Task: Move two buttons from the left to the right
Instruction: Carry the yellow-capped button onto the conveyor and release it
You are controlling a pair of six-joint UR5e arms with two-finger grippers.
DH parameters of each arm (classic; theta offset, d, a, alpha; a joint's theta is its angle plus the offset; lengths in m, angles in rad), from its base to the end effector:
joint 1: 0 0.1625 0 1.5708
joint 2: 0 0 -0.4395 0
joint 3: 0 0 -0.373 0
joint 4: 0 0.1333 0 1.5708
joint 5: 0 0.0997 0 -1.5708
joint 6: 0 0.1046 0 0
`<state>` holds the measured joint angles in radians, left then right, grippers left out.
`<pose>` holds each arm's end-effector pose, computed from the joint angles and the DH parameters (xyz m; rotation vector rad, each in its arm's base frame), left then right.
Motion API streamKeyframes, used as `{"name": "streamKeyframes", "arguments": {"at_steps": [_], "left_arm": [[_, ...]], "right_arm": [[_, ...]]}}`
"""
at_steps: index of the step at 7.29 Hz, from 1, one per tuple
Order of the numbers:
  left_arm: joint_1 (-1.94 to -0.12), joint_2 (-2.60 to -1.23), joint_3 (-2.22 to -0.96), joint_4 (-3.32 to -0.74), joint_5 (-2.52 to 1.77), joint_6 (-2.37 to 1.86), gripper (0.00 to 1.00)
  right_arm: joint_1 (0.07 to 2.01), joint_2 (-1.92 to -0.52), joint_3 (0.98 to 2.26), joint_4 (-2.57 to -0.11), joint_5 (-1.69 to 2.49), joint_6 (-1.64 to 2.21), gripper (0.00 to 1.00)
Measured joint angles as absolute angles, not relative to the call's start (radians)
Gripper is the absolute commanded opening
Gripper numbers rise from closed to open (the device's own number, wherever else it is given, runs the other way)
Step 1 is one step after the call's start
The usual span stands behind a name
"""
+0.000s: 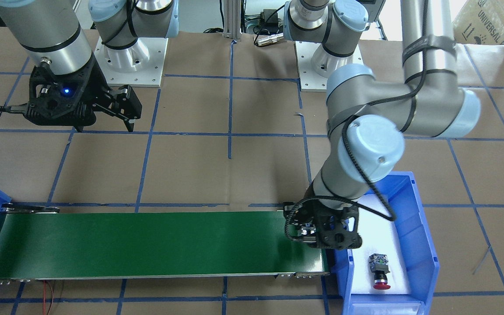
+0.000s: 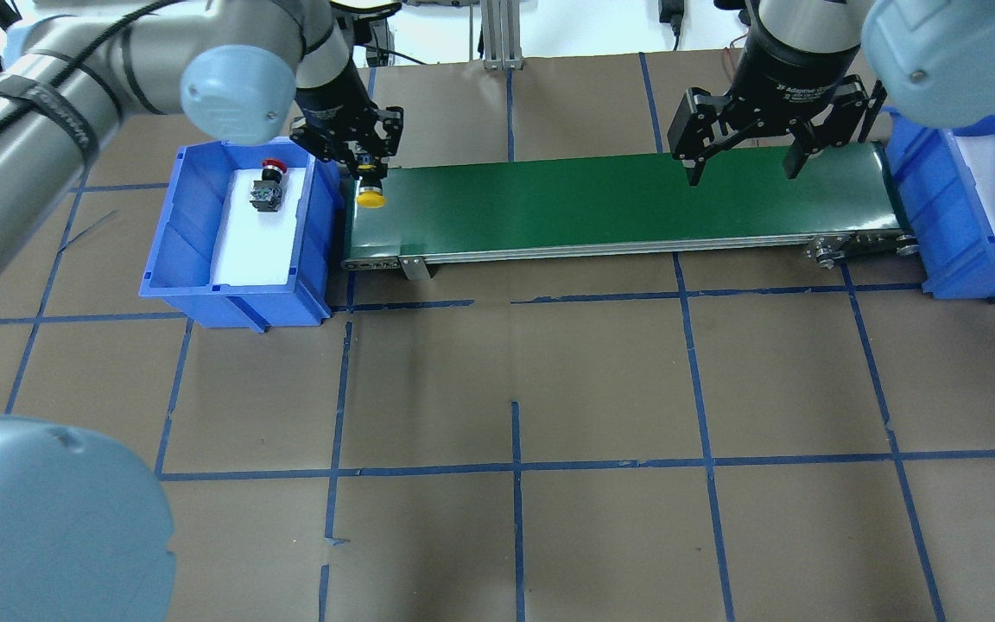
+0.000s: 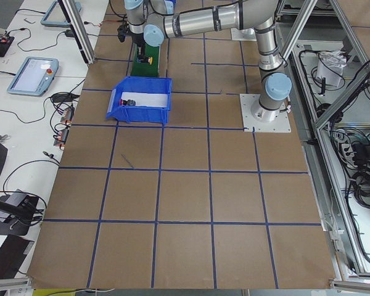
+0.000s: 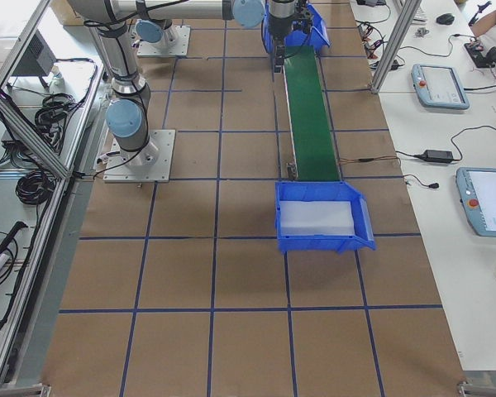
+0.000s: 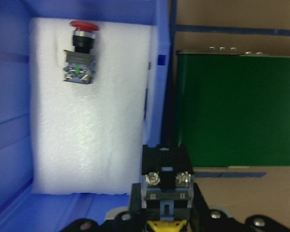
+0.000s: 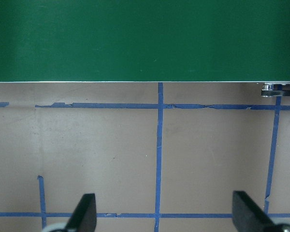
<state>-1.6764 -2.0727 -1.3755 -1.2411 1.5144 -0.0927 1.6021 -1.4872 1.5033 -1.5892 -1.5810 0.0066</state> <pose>-0.2090 -0.6507 0.3331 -0.0209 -3.0830 0.0268 0.1481 -0.5052 0.4901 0.0387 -3.1312 0.0039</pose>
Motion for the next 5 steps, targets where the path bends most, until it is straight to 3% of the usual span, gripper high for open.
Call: {"name": "streamKeyframes", "arguments": {"at_steps": [3,4,5], "left_arm": [[-1.711,-2.155,-1.384,-1.19,1.513,-0.096,0.32],[-1.713,-2.173,-1.384,-1.182,1.512,-0.094,0.99],[-1.714,-2.182,-1.384,-1.18,1.511,-0.093,1.0]], "right_arm": [[1.602,-1.488,1.503,-1.589,-1.58,0.006,1.0],[1.602,-1.487,1.503,-1.589,-1.58,0.006,1.0],[1.601,-1.486,1.503,-1.589,-1.581,0.005,1.0]]}}
